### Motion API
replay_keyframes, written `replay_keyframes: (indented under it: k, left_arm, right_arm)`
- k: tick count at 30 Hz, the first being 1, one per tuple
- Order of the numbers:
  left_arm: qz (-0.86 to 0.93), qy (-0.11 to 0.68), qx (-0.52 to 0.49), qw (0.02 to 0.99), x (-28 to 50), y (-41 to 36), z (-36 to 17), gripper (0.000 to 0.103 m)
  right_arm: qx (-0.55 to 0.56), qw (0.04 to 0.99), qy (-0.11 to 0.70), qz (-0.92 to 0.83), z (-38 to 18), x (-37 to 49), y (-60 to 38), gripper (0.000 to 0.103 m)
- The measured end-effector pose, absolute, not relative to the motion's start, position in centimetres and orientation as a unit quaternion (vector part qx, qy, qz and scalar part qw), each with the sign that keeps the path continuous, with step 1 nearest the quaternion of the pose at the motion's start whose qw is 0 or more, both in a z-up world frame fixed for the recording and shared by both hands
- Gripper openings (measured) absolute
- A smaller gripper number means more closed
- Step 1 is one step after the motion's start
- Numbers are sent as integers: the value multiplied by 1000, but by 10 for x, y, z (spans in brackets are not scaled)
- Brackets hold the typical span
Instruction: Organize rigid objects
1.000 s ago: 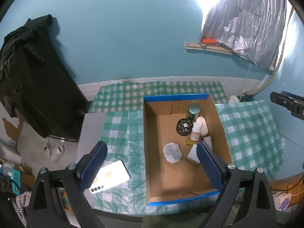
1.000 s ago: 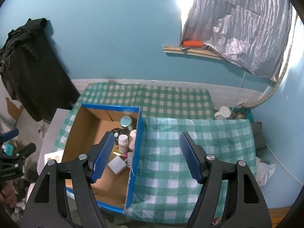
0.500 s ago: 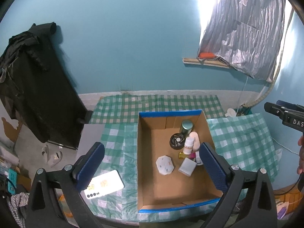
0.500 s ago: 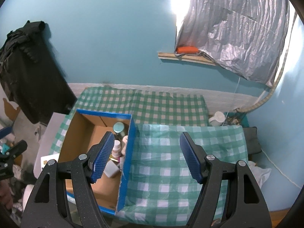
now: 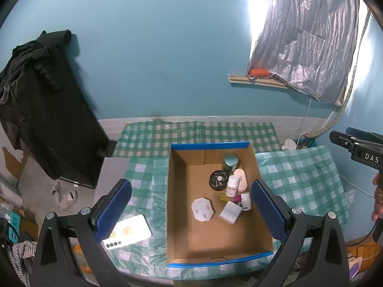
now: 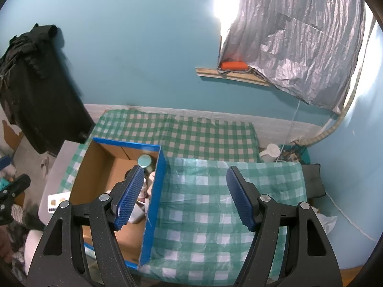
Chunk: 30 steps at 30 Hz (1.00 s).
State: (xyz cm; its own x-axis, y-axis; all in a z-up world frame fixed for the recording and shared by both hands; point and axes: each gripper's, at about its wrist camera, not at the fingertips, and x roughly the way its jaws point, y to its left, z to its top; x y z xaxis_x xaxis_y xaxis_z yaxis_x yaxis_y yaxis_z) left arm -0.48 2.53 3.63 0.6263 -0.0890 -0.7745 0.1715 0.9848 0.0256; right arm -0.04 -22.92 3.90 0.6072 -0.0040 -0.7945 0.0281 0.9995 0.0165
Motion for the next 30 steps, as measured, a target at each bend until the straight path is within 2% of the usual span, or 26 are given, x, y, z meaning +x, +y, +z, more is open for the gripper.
replay_keyframes:
  k: [30]
  left_arm:
    - [-56, 438, 68, 895, 2, 4, 40, 101]
  right_arm:
    - [14, 895, 445, -6, 40, 2, -230, 71]
